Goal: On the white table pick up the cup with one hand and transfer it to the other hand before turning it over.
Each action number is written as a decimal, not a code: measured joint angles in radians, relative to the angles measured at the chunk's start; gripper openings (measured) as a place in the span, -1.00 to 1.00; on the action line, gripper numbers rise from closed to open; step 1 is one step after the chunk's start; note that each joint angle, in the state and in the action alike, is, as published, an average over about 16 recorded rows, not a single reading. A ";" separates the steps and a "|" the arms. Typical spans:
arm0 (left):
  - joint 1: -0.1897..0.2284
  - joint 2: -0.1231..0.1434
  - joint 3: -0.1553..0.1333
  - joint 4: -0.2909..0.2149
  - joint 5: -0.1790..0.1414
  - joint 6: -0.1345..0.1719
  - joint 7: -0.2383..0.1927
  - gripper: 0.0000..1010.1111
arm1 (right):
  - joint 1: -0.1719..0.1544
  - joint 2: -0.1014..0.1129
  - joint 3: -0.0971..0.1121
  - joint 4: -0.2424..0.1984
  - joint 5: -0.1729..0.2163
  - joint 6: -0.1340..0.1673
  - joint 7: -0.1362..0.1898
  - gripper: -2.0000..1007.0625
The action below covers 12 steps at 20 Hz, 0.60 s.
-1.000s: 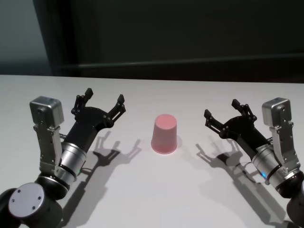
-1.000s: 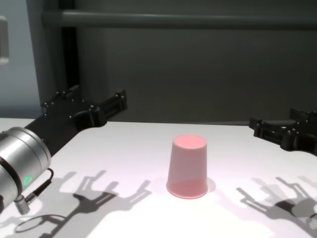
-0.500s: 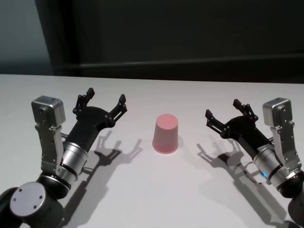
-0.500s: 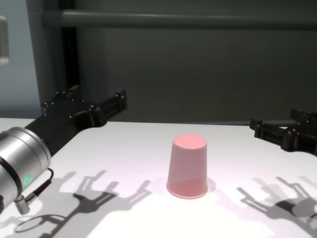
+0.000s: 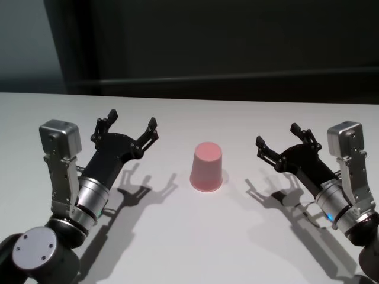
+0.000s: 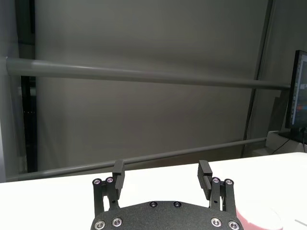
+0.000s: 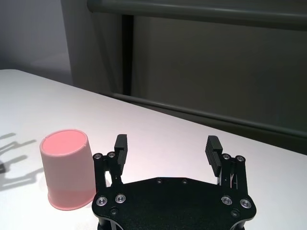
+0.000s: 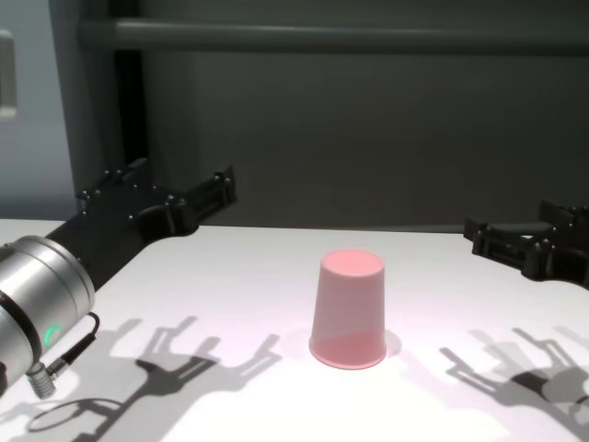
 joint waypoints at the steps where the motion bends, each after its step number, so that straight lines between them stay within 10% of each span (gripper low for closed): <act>1: 0.000 0.000 0.000 0.000 0.000 0.000 0.000 0.98 | 0.000 0.000 0.000 0.000 0.000 0.000 0.000 0.99; 12: 0.000 0.000 0.000 0.000 0.000 0.000 0.000 0.98 | 0.001 0.001 -0.001 0.001 0.001 0.001 -0.001 0.99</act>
